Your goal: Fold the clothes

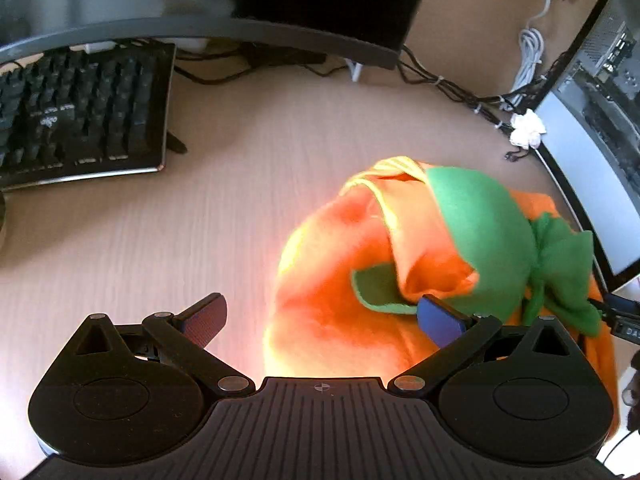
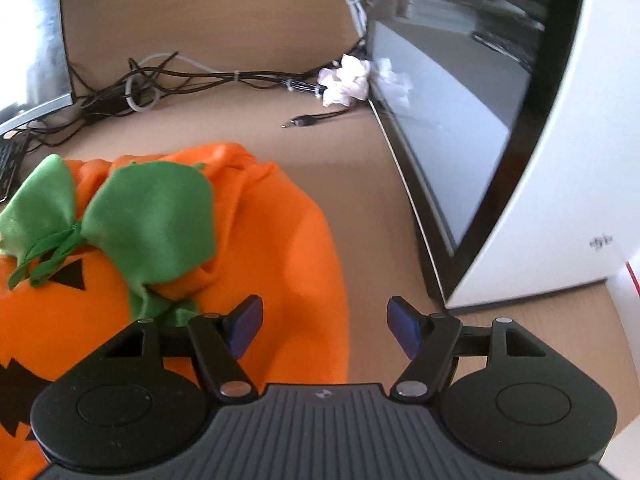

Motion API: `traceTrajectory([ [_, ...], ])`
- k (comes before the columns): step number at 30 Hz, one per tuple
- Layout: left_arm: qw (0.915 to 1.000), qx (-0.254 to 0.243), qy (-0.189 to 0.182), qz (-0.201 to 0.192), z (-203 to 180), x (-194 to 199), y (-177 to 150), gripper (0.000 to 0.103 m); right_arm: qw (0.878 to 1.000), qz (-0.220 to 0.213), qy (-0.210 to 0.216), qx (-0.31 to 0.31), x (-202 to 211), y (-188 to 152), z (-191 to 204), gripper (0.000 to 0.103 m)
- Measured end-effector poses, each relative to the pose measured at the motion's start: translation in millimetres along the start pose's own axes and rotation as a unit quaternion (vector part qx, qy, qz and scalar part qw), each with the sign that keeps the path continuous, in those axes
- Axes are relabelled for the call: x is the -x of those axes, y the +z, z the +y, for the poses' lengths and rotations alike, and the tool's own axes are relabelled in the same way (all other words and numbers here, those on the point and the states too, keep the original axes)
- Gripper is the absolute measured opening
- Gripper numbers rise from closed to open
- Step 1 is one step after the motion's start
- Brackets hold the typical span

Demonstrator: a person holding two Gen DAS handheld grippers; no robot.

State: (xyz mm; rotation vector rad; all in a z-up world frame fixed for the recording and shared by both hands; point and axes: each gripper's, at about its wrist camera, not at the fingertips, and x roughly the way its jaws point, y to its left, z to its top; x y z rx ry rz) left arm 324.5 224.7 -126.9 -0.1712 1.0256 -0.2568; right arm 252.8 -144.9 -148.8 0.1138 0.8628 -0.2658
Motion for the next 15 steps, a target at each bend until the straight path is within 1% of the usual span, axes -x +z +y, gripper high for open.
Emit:
traceTrajectory([
  [2, 0.9999, 0.010, -0.006, 0.013, 7, -2, -1, 0.103, 1.000, 0.006, 0.004, -0.010, -3, -1, -5, 0.069],
  [4, 0.9998, 0.010, 0.000, 0.018, 10, -3, -3, 0.098, 1.000, 0.009, 0.012, -0.017, -5, -3, -8, 0.069],
  [6, 0.9997, 0.008, 0.008, 0.021, 11, -4, -3, 0.078, 0.999, 0.011, 0.023, -0.022, -7, -4, -8, 0.058],
  [7, 0.9997, 0.007, 0.008, 0.022, 11, -5, -4, 0.077, 0.999, 0.013, 0.029, -0.023, -8, -4, -8, 0.054],
  [8, 0.9997, 0.001, 0.008, 0.021, 11, -6, -4, 0.074, 0.999, 0.013, 0.034, -0.021, -10, -4, -7, 0.043],
  [9, 0.9998, -0.004, 0.007, 0.020, 10, -7, -4, 0.068, 0.999, 0.011, 0.037, -0.016, -10, -4, -4, 0.033],
  [10, 0.9998, -0.010, 0.005, 0.019, 9, -8, -4, 0.061, 0.999, 0.008, 0.039, -0.009, -11, -4, -2, 0.028],
  [11, 0.9997, -0.017, -0.003, 0.020, 8, -8, -4, 0.045, 0.999, 0.004, 0.039, 0.001, -12, -4, 2, 0.019],
  [12, 0.9994, -0.024, -0.011, 0.020, 7, -9, -5, 0.035, 0.999, 0.000, 0.039, 0.011, -14, -2, 6, 0.017],
  [13, 0.9992, -0.030, -0.016, 0.020, 6, -10, -5, 0.031, 0.999, -0.004, 0.039, 0.021, -15, -1, 10, 0.015],
  [14, 0.9992, -0.036, -0.012, 0.016, 3, -13, -4, 0.025, 0.999, -0.009, 0.038, 0.032, -18, 1, 14, 0.012],
  [15, 0.9989, -0.045, -0.005, 0.010, 1, -15, -2, 0.021, 0.998, -0.014, 0.037, 0.043, -21, 5, 19, 0.012],
])
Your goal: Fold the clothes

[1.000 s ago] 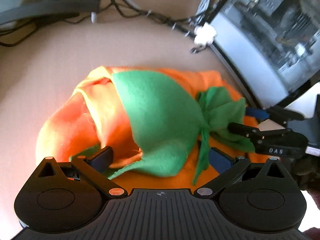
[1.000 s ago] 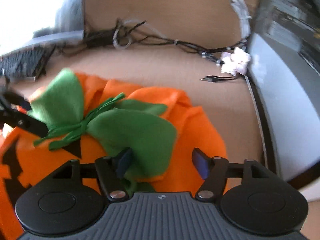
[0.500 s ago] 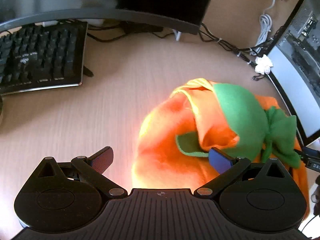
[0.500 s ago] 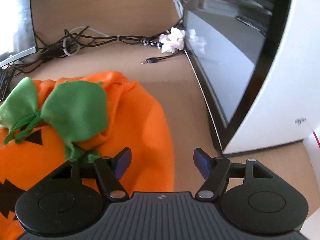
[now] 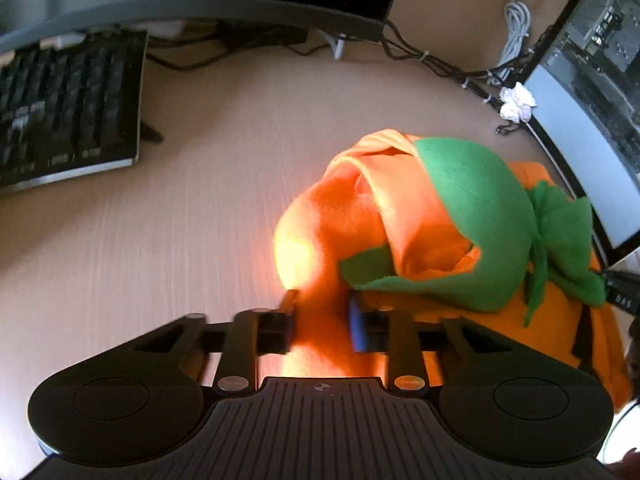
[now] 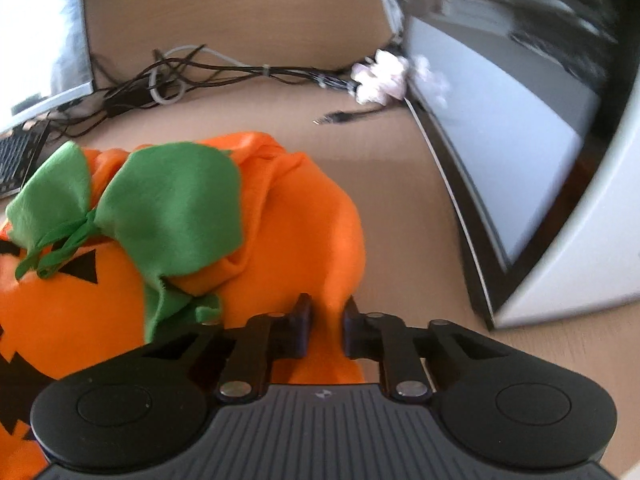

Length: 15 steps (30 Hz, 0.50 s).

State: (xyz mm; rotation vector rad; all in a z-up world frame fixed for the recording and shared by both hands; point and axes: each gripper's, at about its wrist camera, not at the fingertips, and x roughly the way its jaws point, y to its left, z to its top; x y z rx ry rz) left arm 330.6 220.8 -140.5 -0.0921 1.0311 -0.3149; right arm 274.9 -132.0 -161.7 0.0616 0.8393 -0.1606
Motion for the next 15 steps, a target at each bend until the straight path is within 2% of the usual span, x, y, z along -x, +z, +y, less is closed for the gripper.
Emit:
traceTrajectory([
  [5, 0.9984, -0.032, 0.037, -0.028, -16, -16, 31, 0.019, 0.999, -0.025, -0.014, 0.024, -21, 32, 6, 0.011],
  [8, 0.9970, -0.042, 0.050, -0.041, -21, -18, 50, 0.021, 0.999, -0.018, -0.024, 0.035, -28, 44, 2, 0.012],
  [10, 0.9960, -0.044, 0.057, -0.052, -20, -10, 54, 0.030, 0.999, -0.003, -0.029, 0.038, -28, 45, -1, 0.017],
  [12, 0.9945, -0.048, 0.055, -0.075, -22, 9, 54, 0.049, 0.998, -0.017, -0.031, 0.042, -18, 43, -1, 0.029],
  [13, 0.9937, -0.048, 0.051, -0.088, -24, 20, 53, 0.053, 0.998, -0.033, -0.032, 0.046, -10, 44, 1, 0.031],
  [14, 0.9933, -0.046, 0.034, -0.100, -27, 30, 54, 0.057, 0.997, -0.049, -0.033, 0.051, -2, 46, 3, 0.033],
  [15, 0.9930, -0.043, 0.000, -0.110, -31, 36, 57, 0.061, 0.996, -0.066, -0.034, 0.055, 6, 47, 6, 0.039],
])
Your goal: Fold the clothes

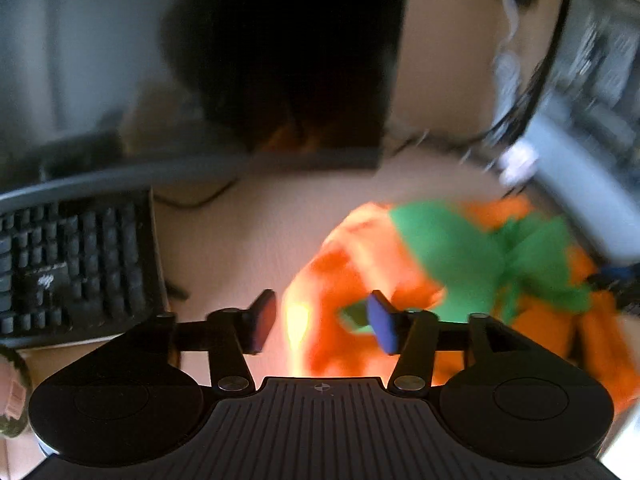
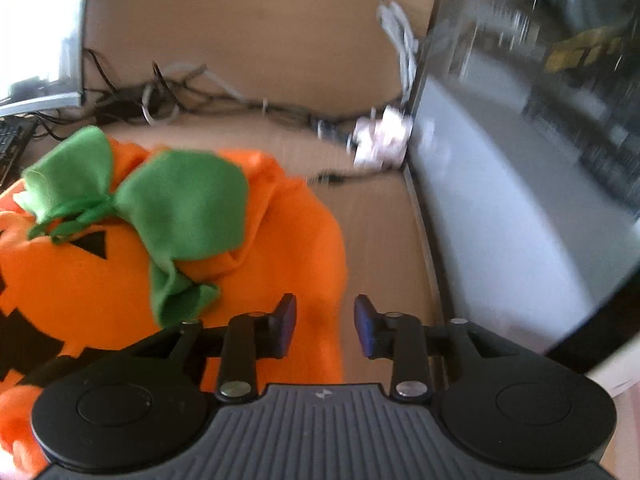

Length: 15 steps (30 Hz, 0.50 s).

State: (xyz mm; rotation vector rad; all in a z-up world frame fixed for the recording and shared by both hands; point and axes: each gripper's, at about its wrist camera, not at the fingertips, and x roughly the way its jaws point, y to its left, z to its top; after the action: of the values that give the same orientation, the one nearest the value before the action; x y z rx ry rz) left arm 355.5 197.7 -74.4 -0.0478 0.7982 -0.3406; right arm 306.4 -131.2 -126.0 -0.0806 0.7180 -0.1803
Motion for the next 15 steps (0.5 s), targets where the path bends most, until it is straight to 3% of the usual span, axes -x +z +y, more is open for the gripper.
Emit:
traceTrajectory([
  [1, 0.9994, 0.007, -0.033, -0.011, -4, 5, 5, 0.064, 1.000, -0.016, -0.002, 0.004, 8, 3, 2, 0.043],
  [2, 0.9975, 0.013, -0.066, -0.022, -9, 11, 9, 0.074, 0.999, -0.033, -0.003, 0.008, 16, 5, 3, 0.056],
  [3, 0.9946, 0.017, -0.097, -0.033, -15, 14, 14, 0.083, 0.999, -0.047, 0.012, 0.002, 20, 11, 5, 0.062],
  [5, 0.9882, -0.003, -0.147, -0.043, -38, 1, 21, 0.090, 0.995, -0.065, 0.072, -0.034, 19, 28, 7, 0.062],
  [7, 0.9829, -0.017, -0.179, -0.039, -61, -21, 25, 0.091, 0.983, -0.059, 0.145, -0.092, 7, 41, 4, 0.062],
  [9, 0.9829, -0.007, -0.184, -0.012, -72, -55, 26, 0.091, 0.968, -0.049, 0.197, -0.150, -10, 50, 2, 0.058],
  [11, 0.9864, 0.023, -0.160, 0.027, -70, -89, 23, 0.091, 0.959, -0.038, 0.213, -0.183, -28, 53, 2, 0.046],
  [15, 0.9902, 0.049, -0.117, 0.057, -62, -102, 15, 0.089, 0.972, 0.016, 0.194, -0.134, -63, 43, 24, 0.045],
])
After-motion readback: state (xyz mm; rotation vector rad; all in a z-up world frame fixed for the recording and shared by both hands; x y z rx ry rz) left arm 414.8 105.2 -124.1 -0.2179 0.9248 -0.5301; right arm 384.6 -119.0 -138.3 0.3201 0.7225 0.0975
